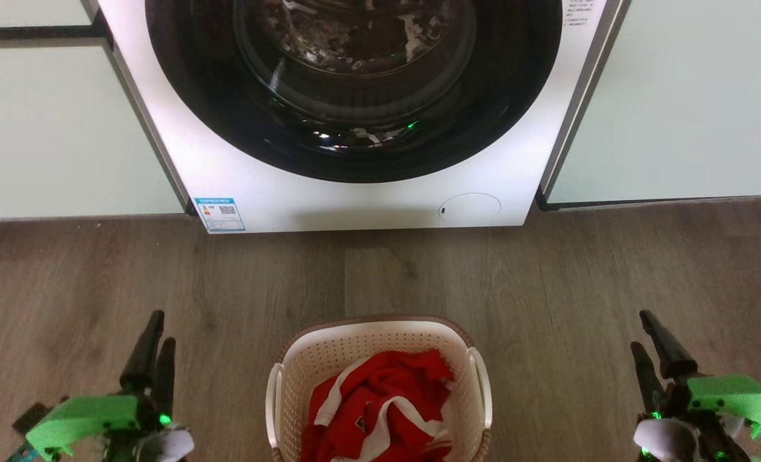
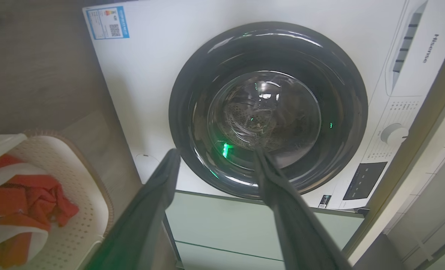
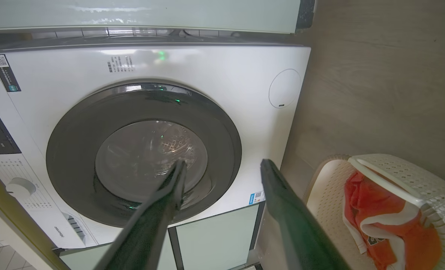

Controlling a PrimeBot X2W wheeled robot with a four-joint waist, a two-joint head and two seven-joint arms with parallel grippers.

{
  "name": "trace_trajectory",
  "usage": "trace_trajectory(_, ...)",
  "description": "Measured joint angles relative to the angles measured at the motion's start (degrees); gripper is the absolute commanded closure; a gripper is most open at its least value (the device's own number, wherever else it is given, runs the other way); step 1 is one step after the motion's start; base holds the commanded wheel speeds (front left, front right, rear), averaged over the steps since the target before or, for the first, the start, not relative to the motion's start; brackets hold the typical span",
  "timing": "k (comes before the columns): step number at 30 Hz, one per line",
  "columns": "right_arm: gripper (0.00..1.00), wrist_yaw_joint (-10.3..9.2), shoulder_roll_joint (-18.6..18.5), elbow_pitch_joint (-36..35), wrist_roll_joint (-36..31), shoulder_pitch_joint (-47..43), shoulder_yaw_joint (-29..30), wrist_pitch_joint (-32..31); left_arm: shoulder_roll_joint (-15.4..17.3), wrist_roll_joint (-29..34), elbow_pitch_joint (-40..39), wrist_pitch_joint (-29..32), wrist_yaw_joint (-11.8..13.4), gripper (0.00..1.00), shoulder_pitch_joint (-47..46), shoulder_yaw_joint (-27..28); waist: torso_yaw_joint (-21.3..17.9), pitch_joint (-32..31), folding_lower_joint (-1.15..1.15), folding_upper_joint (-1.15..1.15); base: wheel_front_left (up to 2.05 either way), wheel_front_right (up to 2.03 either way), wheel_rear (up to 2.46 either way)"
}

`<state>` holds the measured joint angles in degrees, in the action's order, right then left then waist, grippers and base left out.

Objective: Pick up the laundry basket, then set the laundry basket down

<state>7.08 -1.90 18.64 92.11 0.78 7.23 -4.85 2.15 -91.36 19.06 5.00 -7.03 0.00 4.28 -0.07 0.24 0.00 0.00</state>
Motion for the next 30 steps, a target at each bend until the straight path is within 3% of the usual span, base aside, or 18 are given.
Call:
trace_trajectory(19, 0.0, -0.01, -0.01, -2.96, -10.71, 0.23, 0.98, 3.03, -0.01, 10.22, -3.63, -3.08, 0.07, 0.0, -0.27, 1.54, -0.06, 0.11, 0.0, 0.0, 0.0, 0.0, 0.0)
trace_trajectory(30, 0.0, 0.0, -0.01, -6.42, -20.76, 2.06, 1.68, 4.56, -0.02, 20.87, -9.49, -4.68, 1.82, 0.0, -1.83, 1.54, 0.2, 0.28, 0.0, 0.0, 0.0, 0.0, 0.0)
